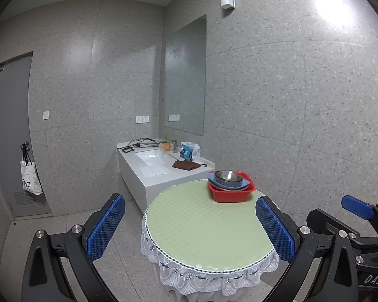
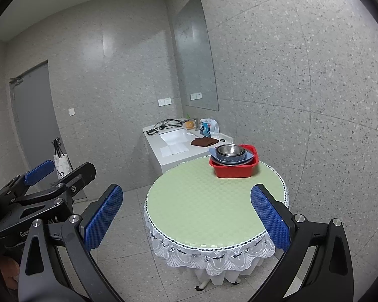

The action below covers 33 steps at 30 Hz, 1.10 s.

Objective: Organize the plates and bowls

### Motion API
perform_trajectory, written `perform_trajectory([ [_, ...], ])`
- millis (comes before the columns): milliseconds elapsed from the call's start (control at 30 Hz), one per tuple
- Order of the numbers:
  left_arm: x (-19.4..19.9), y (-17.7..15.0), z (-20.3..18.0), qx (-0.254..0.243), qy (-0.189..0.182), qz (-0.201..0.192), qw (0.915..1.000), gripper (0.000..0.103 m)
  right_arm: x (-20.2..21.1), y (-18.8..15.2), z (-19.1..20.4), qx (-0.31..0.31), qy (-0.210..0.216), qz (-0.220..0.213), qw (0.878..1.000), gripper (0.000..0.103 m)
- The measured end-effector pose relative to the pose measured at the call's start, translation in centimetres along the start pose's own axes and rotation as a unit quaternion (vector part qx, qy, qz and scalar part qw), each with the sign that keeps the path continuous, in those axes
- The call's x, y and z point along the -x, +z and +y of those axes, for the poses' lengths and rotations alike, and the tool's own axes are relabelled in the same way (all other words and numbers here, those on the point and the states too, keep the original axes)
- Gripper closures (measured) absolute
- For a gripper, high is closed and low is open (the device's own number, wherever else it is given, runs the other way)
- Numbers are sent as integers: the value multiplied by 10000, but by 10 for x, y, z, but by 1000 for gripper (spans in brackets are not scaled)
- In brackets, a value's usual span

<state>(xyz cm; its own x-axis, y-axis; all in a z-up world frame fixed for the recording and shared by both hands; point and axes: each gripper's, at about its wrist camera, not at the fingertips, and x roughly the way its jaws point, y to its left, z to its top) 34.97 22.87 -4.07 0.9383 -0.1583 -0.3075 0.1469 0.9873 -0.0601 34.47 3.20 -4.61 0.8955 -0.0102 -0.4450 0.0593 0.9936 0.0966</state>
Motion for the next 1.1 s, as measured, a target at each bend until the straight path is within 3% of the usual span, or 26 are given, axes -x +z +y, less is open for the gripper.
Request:
perform_trajectory([
  [1100,-13,-1,-16,-5,-525,62,9986,1,11,-2,-19,-118,-332,-42,9994,0],
])
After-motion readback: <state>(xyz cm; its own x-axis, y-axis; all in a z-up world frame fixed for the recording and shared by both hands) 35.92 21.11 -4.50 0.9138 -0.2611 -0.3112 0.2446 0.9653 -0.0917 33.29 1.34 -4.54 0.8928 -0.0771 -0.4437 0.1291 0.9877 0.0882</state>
